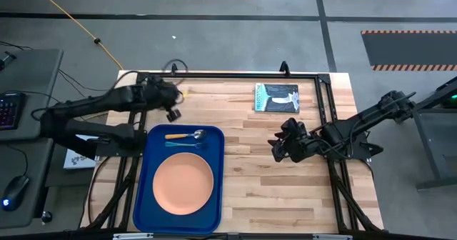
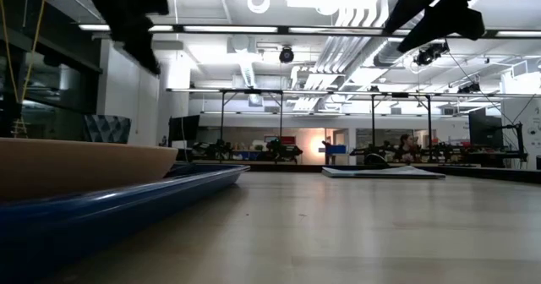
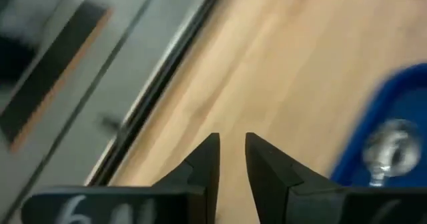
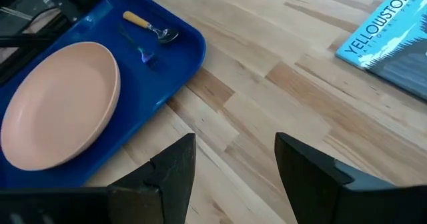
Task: Pick and place plate/cup/fork/spoon on tray
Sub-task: Put the black cup on the blue tray
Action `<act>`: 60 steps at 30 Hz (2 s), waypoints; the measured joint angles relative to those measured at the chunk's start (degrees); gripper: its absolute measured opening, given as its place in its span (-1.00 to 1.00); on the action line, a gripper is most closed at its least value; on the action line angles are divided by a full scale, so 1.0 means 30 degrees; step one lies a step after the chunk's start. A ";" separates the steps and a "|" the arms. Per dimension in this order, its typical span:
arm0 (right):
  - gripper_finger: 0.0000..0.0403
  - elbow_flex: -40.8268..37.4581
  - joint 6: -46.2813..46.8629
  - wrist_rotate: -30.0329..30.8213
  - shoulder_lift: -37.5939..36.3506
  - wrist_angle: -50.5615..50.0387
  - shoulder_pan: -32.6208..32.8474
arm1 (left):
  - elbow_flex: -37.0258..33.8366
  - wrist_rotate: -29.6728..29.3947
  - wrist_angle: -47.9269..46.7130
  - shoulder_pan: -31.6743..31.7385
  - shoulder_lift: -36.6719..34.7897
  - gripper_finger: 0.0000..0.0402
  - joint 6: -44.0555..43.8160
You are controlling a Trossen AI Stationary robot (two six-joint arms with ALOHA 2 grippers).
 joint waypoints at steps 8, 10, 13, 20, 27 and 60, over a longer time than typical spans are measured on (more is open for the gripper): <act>-0.03 0.0000 -0.0439 -0.0479 0.0000 0.0184 -0.1208 | -0.0058 0.2173 -0.3982 0.5047 0.0362 -0.43 -0.1882; -0.03 0.0000 -0.0844 -0.0891 0.0000 0.0399 -0.1541 | -0.0055 0.2640 -0.3954 0.5748 0.0670 -0.30 -0.1964; -0.03 0.0001 -0.1484 -0.1537 0.0007 0.0769 -0.1957 | -0.0051 0.3556 -0.4042 0.6704 0.1423 -0.13 -0.1636; -0.03 0.0007 -0.1668 -0.1949 0.0007 0.0796 -0.2403 | -0.0051 0.4842 -0.4065 0.8177 0.3760 0.10 -0.1293; -0.03 0.0007 -0.1615 -0.1938 0.0007 0.0804 -0.2395 | -0.0051 0.4680 -0.3979 0.8799 0.5689 0.12 -0.0804; -0.03 0.0015 -0.2052 0.0275 0.0007 0.2946 -0.2905 | 1.1043 0.5081 -0.4981 -0.5648 0.5710 -0.99 -0.5404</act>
